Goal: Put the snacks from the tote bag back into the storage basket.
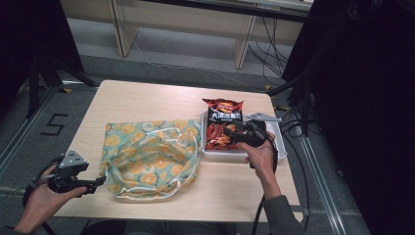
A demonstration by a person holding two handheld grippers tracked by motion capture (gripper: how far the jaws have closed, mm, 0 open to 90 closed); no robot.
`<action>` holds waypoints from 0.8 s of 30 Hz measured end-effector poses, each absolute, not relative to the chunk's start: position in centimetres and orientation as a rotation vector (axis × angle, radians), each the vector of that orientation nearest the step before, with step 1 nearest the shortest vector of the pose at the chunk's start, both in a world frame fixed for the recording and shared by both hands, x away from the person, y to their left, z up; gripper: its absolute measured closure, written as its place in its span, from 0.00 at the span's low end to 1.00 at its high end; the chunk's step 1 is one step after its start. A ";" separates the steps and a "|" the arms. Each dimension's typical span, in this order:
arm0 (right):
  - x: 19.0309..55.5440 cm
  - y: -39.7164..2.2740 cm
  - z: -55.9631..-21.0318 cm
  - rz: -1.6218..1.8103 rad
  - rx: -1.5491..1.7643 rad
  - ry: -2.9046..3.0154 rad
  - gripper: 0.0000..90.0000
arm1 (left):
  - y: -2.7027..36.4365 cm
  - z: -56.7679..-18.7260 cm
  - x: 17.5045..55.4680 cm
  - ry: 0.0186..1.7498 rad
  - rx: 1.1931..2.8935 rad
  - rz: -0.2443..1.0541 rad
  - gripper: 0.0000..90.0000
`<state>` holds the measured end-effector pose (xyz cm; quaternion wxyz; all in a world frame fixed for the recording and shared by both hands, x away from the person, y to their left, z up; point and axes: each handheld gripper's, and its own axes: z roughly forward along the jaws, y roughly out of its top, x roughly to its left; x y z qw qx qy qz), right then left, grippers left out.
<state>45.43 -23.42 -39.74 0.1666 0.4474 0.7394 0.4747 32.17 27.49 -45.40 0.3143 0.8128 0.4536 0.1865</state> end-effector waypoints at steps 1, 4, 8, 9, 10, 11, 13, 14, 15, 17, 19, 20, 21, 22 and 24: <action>45.2 -23.5 -39.7 1.332 1.293 2.117 0.43 | 27.5 -45.4 32.2 1.192 2.145 0.487 0.25; 44.6 -23.2 -39.6 1.362 1.326 2.096 0.43 | 27.4 -45.4 32.2 1.187 2.145 0.480 0.25; 44.1 -23.2 -39.8 1.366 1.284 2.118 0.43 | 27.3 -45.4 32.1 1.187 2.138 0.489 0.25; 44.1 -23.2 -39.9 1.370 1.260 2.109 0.43 | 27.3 -45.4 32.1 1.189 2.133 0.485 0.25; 43.9 -23.1 -39.9 1.370 1.255 2.114 0.43 | 27.3 -45.4 32.2 1.183 2.138 0.480 0.25; 43.6 -22.9 -39.9 1.378 1.287 2.111 0.43 | 27.3 -45.4 32.2 1.186 2.138 0.478 0.25; 43.3 -22.7 -40.1 1.379 1.294 2.112 0.42 | 27.3 -45.4 32.2 1.187 2.134 0.477 0.25; 43.3 -22.8 -40.2 1.376 1.266 2.118 0.42 | 27.3 -45.4 32.1 1.186 2.132 0.488 0.25; 43.1 -22.6 -40.2 1.385 1.304 2.123 0.42 | 27.3 -45.4 32.1 1.187 2.134 0.484 0.25; 43.0 -22.5 -40.5 1.383 1.286 2.139 0.42 | 27.3 -45.4 32.1 1.184 2.135 0.479 0.25; 42.9 -22.5 -40.7 1.378 1.262 2.152 0.42 | 27.4 -45.3 32.2 1.181 2.141 0.480 0.25; 42.7 -22.3 -40.8 1.372 1.297 2.140 0.41 | 27.4 -45.3 32.1 1.182 2.141 0.479 0.25; 42.6 -22.3 -40.8 1.388 1.302 2.156 0.41 | 27.3 -45.3 32.1 1.187 2.141 0.490 0.25; 42.6 -22.3 -40.9 1.387 1.277 2.149 0.41 | 27.3 -45.4 32.1 1.183 2.141 0.482 0.25; 42.4 -22.2 -41.1 1.388 1.270 2.151 0.41 | 27.3 -45.3 32.1 1.181 2.152 0.496 0.25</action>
